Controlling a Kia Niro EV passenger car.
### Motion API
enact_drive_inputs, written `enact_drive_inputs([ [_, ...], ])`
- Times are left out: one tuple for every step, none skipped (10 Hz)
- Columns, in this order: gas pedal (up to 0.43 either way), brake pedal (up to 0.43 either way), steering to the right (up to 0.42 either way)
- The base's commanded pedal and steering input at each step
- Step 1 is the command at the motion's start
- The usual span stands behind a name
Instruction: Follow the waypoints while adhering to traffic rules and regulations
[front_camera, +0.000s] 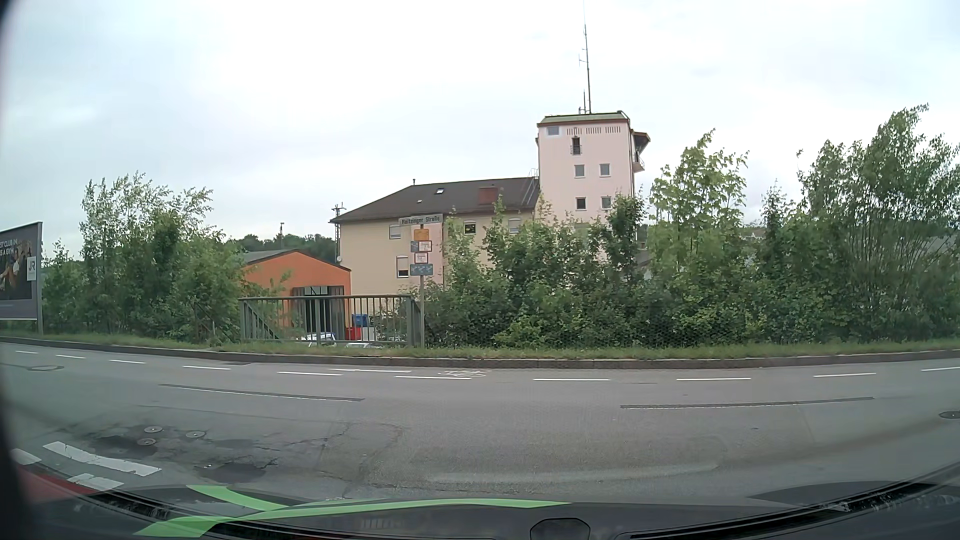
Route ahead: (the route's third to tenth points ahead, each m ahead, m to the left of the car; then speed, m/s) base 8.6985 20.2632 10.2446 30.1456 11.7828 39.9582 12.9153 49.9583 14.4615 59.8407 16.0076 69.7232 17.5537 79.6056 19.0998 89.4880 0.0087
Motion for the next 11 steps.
enact_drive_inputs([
  [0.000,0.152,-0.195],
  [0.000,0.152,-0.195],
  [0.000,0.152,-0.195],
  [0.000,0.152,-0.195],
  [0.000,0.152,-0.195],
  [0.000,0.152,-0.195],
  [0.000,0.152,-0.195],
  [0.000,0.152,-0.195],
  [0.000,0.152,-0.195],
  [0.000,0.152,-0.195],
  [0.000,0.152,-0.195],
])
